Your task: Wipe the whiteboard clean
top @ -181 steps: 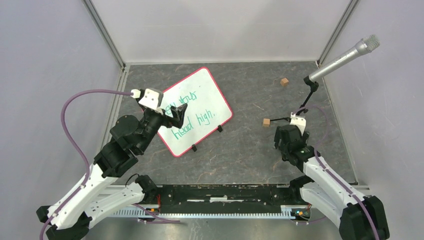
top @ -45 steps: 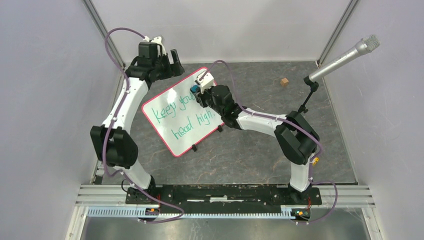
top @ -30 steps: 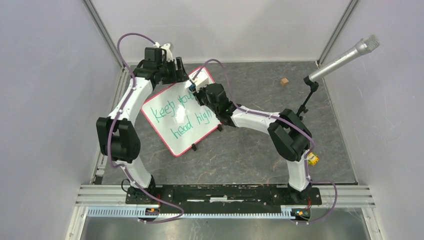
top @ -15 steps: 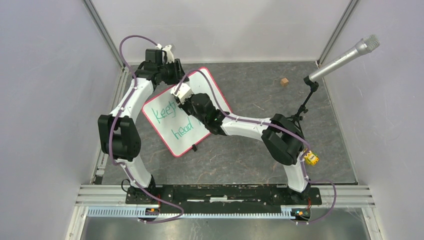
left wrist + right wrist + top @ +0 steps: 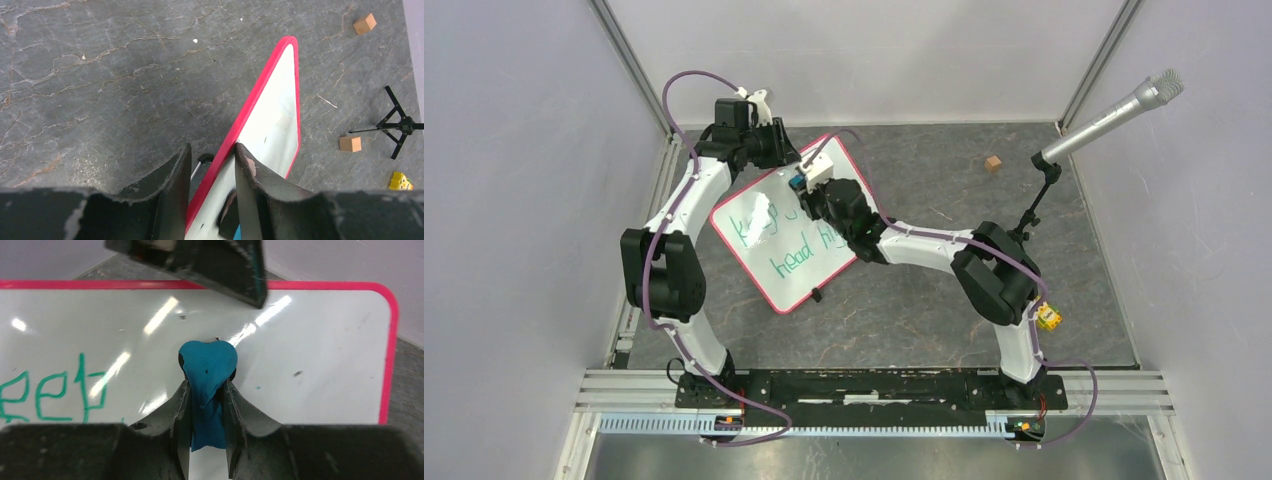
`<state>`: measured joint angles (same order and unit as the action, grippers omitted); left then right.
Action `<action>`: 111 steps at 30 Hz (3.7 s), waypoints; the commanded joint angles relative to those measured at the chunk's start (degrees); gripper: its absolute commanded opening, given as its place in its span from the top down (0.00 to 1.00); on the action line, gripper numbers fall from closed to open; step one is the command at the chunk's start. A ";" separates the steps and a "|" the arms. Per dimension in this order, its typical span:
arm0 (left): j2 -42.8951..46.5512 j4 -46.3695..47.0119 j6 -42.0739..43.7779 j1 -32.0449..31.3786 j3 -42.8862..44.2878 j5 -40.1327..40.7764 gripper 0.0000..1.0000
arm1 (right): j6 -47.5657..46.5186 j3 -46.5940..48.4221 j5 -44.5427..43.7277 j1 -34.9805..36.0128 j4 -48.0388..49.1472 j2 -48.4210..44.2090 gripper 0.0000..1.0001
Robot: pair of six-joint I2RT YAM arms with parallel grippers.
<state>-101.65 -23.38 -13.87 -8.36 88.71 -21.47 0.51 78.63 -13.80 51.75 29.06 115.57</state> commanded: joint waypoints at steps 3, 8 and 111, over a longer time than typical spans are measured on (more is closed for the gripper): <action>1.79 -1.14 -2.26 -0.71 -0.46 0.33 0.62 | 3.46 -1.54 -4.43 -6.12 -7.78 1.28 0.71; 0.26 -1.14 -3.91 -0.74 -0.24 -0.92 0.62 | 4.66 -1.66 -4.82 -6.71 -9.86 2.37 0.71; 6.67 8.70 -9.16 -2.01 -8.30 1.26 0.72 | -10.13 -6.11 10.01 8.24 0.94 -2.61 0.72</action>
<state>-97.45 -14.00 -19.22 -9.13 81.01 -19.94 -8.82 70.28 -11.66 57.89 32.01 111.20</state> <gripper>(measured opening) 0.352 0.293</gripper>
